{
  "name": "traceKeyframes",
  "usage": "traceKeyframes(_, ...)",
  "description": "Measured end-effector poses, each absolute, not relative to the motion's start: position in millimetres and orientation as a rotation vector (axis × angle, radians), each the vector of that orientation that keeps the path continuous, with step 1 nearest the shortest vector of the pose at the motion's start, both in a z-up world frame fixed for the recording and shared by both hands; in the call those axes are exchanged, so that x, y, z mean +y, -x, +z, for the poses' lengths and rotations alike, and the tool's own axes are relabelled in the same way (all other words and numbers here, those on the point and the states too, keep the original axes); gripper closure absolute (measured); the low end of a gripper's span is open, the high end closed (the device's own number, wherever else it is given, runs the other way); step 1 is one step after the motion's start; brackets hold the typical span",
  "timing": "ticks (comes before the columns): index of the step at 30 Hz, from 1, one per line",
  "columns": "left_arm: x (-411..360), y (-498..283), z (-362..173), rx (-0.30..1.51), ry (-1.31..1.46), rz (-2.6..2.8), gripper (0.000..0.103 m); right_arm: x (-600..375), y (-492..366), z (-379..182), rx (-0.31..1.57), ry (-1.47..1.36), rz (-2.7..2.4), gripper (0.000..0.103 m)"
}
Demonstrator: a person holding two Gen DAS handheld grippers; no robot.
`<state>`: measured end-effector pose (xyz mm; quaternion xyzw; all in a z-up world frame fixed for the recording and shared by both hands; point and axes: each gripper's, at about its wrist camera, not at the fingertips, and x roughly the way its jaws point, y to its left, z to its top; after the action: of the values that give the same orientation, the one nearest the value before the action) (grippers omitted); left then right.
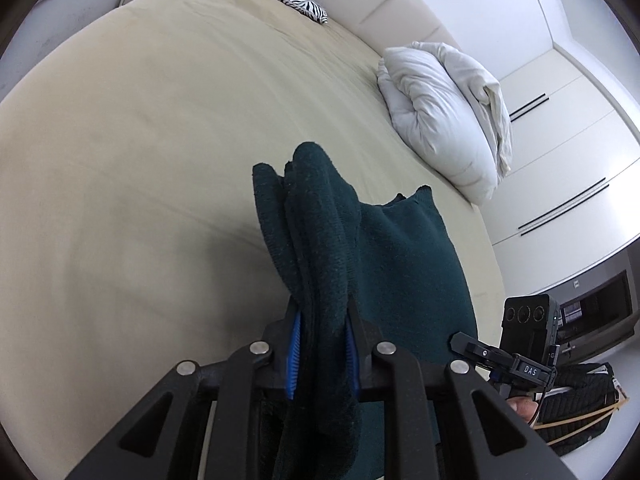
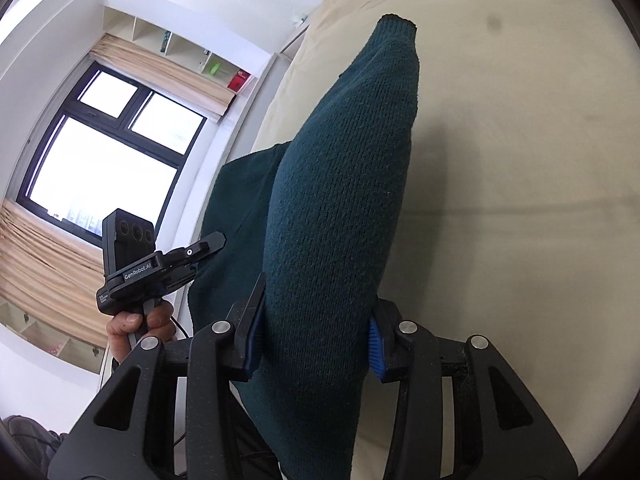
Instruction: Fold small clothes
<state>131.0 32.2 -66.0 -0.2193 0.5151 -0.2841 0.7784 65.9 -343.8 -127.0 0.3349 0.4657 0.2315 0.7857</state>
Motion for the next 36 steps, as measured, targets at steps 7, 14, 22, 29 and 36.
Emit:
traceKeyframes(7, 15.6, -114.5, -103.1, 1.188, 0.467, -0.583, 0.082, -351.3, -33.1, -144.1, 1.005, -0.766, 0.471, 0.065)
traceKeyframes(14, 21.2, -109.2, -138.2, 1.212, 0.514, -0.540, 0.076, -360.3, -29.8, -193.6, 1.050, -0.898, 0.437, 0.063)
traceKeyframes(22, 33.9, -104.0, -143.3, 1.200, 0.549, -0.540, 0.071, -359.2, -33.1, -192.6, 1.021, -0.911, 0.456, 0.061)
traceKeyframes(29, 37.0, -70.4, -93.0, 1.043, 0.379, -0.461, 0.064, -386.3, 0.2, -175.9, 0.963, -0.923, 0.361, 0.057)
traceKeyframes(36, 16.8, -2.7, -25.8, 0.744, 0.131, -0.373, 0.016, -396.9, 44.0, -127.7, 0.894, -0.773, 0.207, 0.057)
